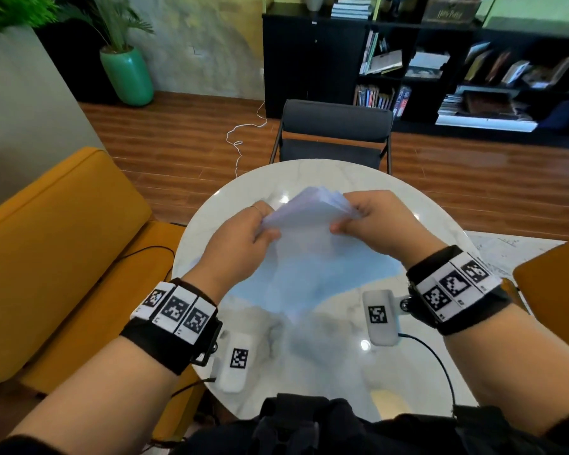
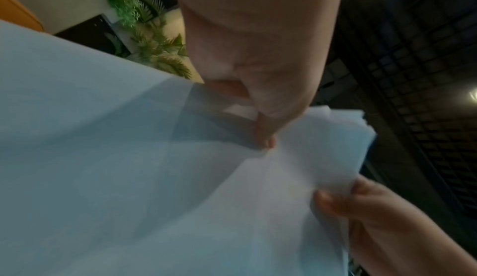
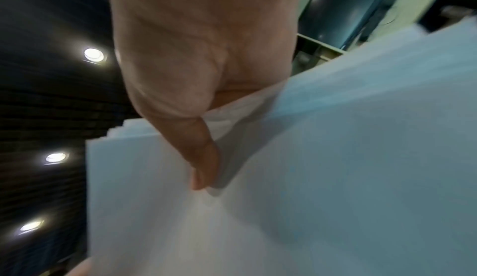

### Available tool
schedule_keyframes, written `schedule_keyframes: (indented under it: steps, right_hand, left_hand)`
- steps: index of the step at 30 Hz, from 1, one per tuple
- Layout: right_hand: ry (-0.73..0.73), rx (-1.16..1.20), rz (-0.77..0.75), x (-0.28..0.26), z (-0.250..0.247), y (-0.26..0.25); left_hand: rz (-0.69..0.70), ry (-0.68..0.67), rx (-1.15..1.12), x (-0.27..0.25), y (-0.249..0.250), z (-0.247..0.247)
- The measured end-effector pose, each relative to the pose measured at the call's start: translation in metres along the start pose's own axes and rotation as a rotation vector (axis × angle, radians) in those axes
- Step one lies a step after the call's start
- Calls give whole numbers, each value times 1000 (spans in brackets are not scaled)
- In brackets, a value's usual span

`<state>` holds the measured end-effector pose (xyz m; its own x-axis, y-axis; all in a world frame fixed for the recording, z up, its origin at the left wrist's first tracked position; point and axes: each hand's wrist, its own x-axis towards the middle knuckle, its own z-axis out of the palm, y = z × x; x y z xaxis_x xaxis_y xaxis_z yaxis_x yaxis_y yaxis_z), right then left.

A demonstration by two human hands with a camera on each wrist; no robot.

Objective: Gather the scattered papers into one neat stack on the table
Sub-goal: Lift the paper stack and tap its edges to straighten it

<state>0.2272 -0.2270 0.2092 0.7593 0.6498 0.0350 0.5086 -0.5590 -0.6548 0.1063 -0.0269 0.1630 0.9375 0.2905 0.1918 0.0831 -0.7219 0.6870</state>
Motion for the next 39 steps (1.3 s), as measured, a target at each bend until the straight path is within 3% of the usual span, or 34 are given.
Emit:
schedule_keyframes:
  steps: [4,7,12,14,16,18,22,24,29,34,36,39]
  right_hand:
    - [123,359,114,-5,-7,32]
    - [160,605,180,-8,-22,60]
    - [124,947,336,-6,-17,95]
    - [49,978,428,-5,-5,103]
    - [8,939,524,-7,7,109]
    - [12,879,584,-10,18,117]
    - [124,922,626,-13,30,130]
    - [110,993,649,-15,30,138]
    - [52,1048,575,-18,29,144]
    - [316,954,329,-17,38,132]
    - [362,934,274,-23,42,131]
    - [337,887,252,-37,49,138]
  left_hand:
    - [-154,-146,-17,1,-17,-20]
    - [-279,-181,-106,-4,-51,-32]
    - [-448,-114,-948,-15,-66,-16]
    - [-584,-186,-1121,-18,-62,-2]
    - [-688,-216,-1107,-17,-60,13]
    - [-735,-164,-1023,-14,-60,25]
    - [-749,-116,-1156,-21,-62,43]
    - [-752,-136,-1269,-27,-64,46]
    - [-731,-78,-997,-26,-68,53]
    - [-562,164,-688,-14,-57,58]
    - [-528,185,-716,-14,-56,55]
    - [-470,109,-801,-20,-64,49]
